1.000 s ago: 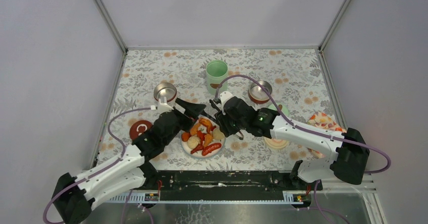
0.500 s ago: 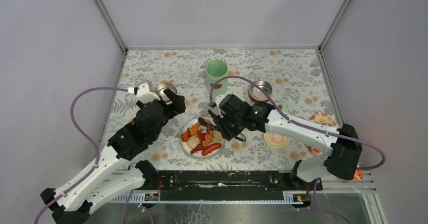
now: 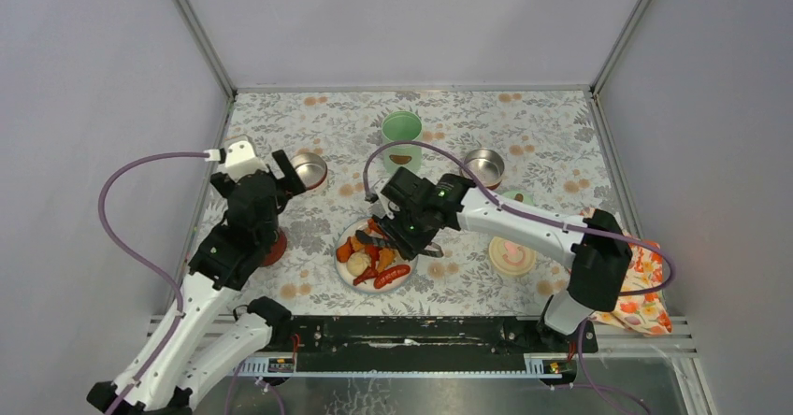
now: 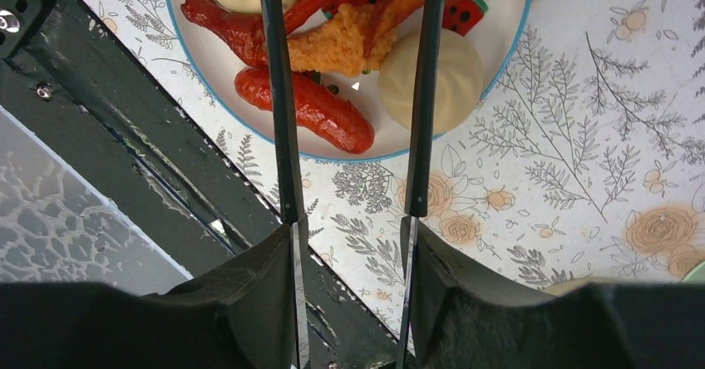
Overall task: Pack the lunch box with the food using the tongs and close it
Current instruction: Pick up the fake food from the plate.
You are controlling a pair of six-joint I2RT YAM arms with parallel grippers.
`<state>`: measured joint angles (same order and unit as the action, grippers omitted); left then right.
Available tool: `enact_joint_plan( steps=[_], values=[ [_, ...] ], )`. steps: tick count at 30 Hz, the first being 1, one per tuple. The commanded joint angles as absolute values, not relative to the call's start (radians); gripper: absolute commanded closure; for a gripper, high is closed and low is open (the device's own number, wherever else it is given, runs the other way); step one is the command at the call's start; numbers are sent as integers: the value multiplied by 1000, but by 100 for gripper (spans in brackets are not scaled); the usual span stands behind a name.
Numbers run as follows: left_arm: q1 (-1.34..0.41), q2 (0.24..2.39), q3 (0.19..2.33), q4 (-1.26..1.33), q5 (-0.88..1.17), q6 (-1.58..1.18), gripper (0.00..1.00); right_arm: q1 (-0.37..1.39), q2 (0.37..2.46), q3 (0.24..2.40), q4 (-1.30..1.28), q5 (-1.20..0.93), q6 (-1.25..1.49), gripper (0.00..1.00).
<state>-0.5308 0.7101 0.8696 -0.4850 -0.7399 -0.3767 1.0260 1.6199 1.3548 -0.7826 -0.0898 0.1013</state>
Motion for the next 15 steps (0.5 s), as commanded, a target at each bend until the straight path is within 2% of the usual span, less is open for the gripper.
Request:
enact_joint_plan(
  steps=[1, 7, 15],
  values=[
    [-386, 672, 839, -413, -600, -364, 2, 1058, 1662, 1449, -851, -76, 44, 49],
    [-234, 687, 833, -400, -457, -382, 1, 1085, 1734, 1511, -883, -25, 36, 49],
    [-167, 689, 828, -392, -383, -391, 2, 1114, 1805, 1559, -911, 59, 32, 49]
  ],
)
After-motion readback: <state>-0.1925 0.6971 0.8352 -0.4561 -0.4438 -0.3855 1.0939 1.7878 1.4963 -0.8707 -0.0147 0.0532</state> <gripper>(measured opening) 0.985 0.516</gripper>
